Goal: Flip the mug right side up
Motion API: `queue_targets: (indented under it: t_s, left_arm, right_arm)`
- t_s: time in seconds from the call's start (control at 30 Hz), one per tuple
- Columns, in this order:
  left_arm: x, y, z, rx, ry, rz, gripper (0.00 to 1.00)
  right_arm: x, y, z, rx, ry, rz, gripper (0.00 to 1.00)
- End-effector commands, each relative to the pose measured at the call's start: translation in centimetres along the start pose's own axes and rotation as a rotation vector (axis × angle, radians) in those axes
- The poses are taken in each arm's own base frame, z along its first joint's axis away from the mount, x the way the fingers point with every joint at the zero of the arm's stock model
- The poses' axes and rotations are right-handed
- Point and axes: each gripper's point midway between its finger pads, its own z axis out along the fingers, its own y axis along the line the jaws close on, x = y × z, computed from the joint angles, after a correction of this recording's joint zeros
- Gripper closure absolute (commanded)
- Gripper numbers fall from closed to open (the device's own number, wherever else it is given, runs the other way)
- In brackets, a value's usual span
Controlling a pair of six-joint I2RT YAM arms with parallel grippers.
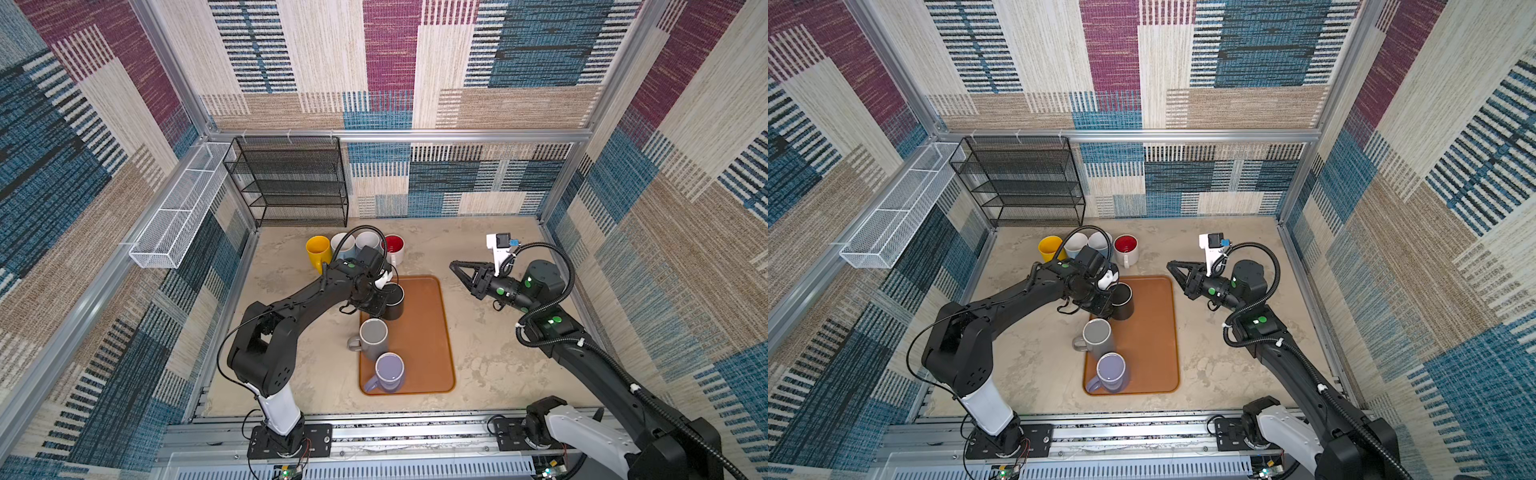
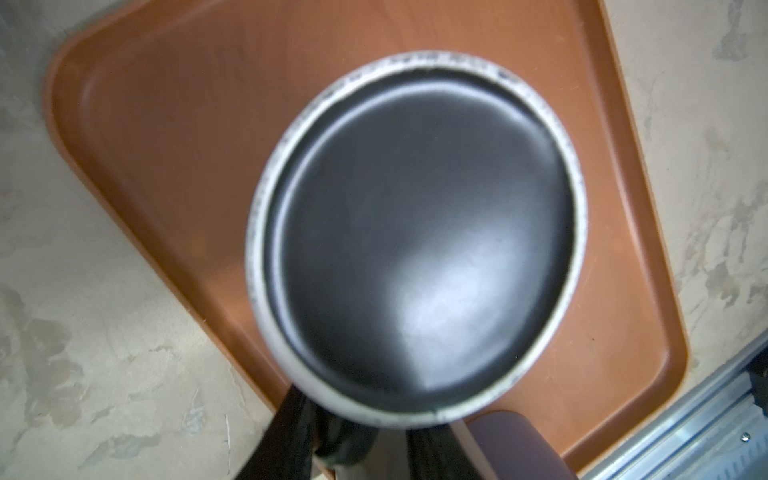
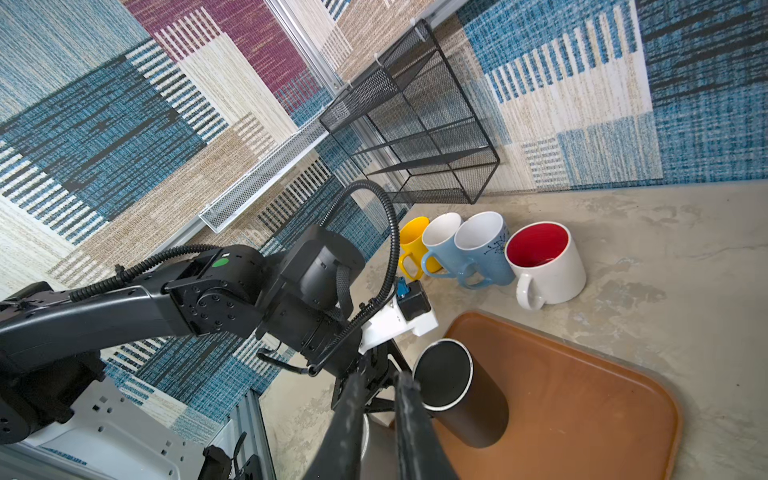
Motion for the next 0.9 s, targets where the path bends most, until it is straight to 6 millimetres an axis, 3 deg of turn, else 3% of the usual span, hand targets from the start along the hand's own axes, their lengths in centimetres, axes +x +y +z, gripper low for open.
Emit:
queue_targets:
  t_s: [0.0,0.43,0.87]
  left_arm:
    - [-0.8,-0.3,-0.1,0.008,-0.014,0.042,0.67]
    - [-1.7,-1.7,1.0,0.033,-0.003,0.097,0.73]
    - [-1.9,-1.5,1.6,-0.008,0.029,0.104,0.77]
  right_arm:
    - [-0.3,0.2,-0.1,-0.005,-0.017,-0.016,0.82]
    - [-0.2,0.1,-0.2,-0.001,-0.019,-0.015,0.82]
    - [0.0,0.2,-0.4,-0.001,-0.021,-0.016,0.82]
